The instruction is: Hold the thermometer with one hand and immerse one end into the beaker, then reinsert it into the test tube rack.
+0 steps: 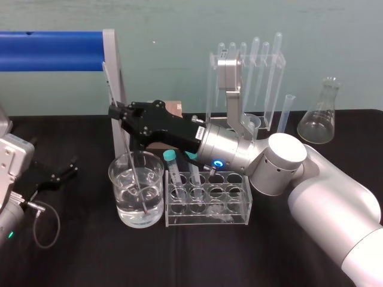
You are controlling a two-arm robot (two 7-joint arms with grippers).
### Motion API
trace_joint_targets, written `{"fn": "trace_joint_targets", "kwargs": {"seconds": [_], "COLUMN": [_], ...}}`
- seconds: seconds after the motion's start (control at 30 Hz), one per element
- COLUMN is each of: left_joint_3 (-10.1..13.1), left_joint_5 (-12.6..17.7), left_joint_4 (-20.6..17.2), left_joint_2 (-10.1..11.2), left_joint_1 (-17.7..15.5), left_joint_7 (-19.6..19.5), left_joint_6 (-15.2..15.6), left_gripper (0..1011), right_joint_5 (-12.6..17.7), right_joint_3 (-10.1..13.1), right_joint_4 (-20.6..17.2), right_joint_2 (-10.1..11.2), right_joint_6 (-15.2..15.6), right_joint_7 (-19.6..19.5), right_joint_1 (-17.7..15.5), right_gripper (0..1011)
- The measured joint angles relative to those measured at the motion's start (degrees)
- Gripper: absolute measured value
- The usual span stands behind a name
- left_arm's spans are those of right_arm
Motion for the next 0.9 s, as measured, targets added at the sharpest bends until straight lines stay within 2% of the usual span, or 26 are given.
{"fn": "trace_joint_targets", "kwargs": {"seconds": [0.9], "left_joint_3": [0.0], "left_joint_5": [0.0], "left_joint_4": [0.0], "left_joint_2": [0.0], "left_joint_1": [0.0], "left_joint_7": [0.0], "left_joint_6": [0.0], "left_gripper": [1008], "right_joint_5": [0.0], "right_joint_3": [-0.2], "right_joint_4": [-0.5], "right_joint_2": [0.4], "right_joint_6": [0.2], "right_joint_7": [0.0], "right_joint_1": [-0.2], "right_gripper": [55]}}
